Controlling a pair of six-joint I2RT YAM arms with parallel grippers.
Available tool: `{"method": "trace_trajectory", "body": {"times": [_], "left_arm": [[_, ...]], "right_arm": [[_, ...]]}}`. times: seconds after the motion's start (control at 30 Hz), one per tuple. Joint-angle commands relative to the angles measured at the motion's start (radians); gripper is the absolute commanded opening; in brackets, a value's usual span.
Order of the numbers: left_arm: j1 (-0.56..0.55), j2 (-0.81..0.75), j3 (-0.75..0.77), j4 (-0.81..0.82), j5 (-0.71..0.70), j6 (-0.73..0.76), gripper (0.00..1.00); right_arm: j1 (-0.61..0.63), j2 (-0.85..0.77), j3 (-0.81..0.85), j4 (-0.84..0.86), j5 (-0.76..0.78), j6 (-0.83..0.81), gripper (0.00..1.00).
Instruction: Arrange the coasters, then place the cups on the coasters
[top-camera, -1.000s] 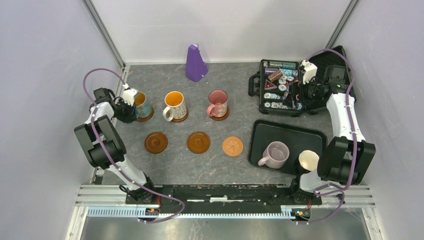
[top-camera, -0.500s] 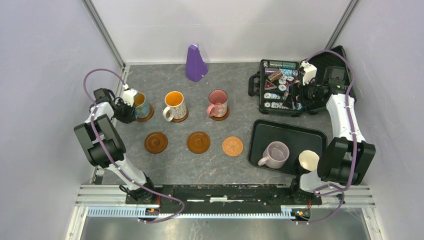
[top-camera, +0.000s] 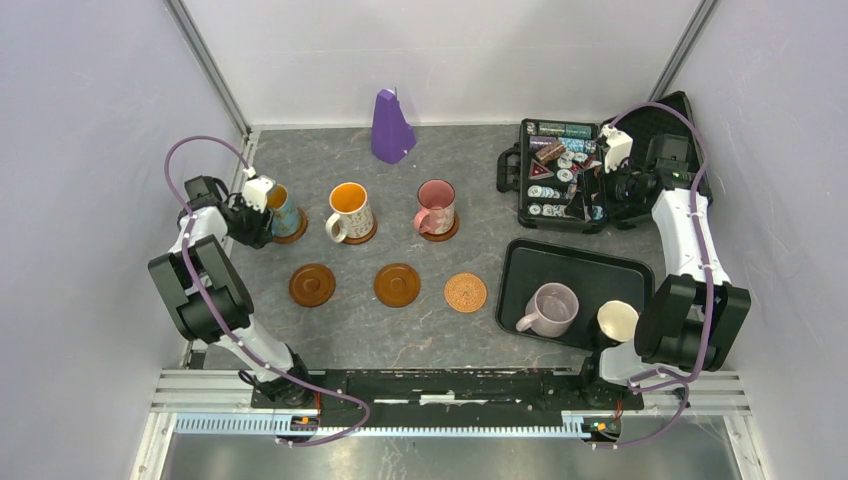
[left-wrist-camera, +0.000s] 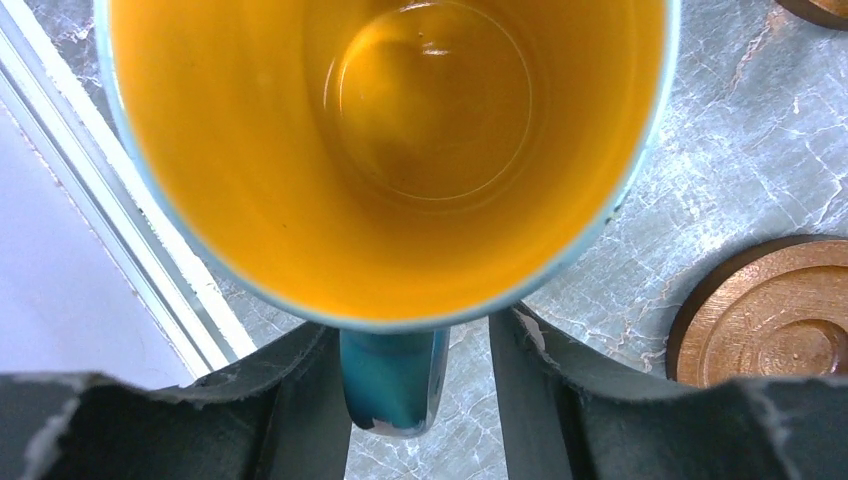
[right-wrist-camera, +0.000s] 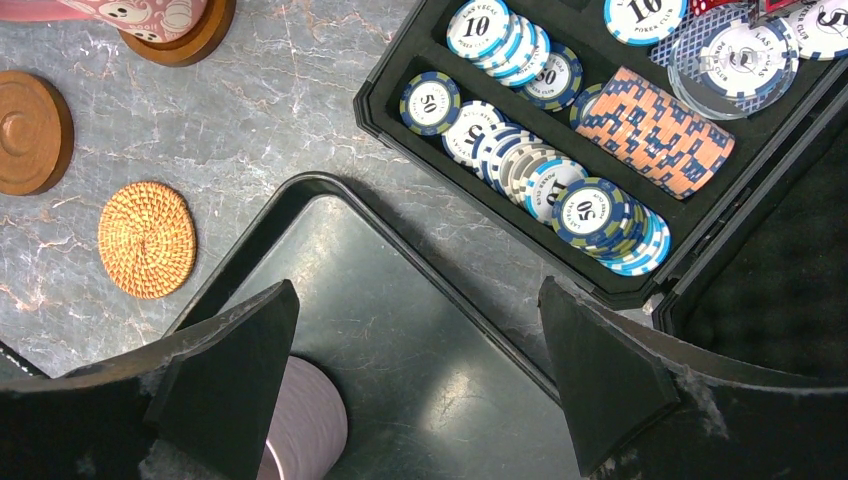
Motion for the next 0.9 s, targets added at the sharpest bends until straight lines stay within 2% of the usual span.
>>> {"method": "trace_trajectory", "body": {"times": [0.0,0.2,0.3,0.4,0.47,0.7,0.77,0.87], "left_arm": [[0.006,-0.055,-0.008,-0.002,0.022,0.041,0.56],[0.005,-0.067,-0.002,-0.020,0.031,0.017,0.54],[0.005,-0.068,0.008,-0.024,0.016,-0.013,0.57],[0.006,-0.073,0.041,-0.029,-0.012,-0.065,0.67],[0.007,-0.086,0.084,-0.038,-0.035,-0.117,0.80],[-0.008,-0.090,0.444,-0.237,-0.078,-0.305,1.00],[-0.030,-0.087,0.545,-0.286,-0.087,-0.343,1.00],[-0.082,-0.110,0.611,-0.315,-0.087,-0.369,1.00]], "right_arm": [[0.003,-0.031,-0.010,0.012,-0.007,-0.011,0.98],[0.003,-0.033,-0.011,0.008,-0.008,-0.015,0.98],[0.003,-0.036,-0.012,0.006,-0.008,-0.017,0.98],[0.003,-0.037,-0.008,0.006,-0.008,-0.018,0.98],[0.003,-0.039,-0.004,0.005,-0.008,-0.020,0.98],[0.003,-0.040,0.025,0.002,-0.013,-0.026,0.98],[0.003,-0.039,0.038,0.002,-0.011,-0.029,0.98],[0.003,-0.037,0.059,0.004,0.003,-0.039,0.98]]}}
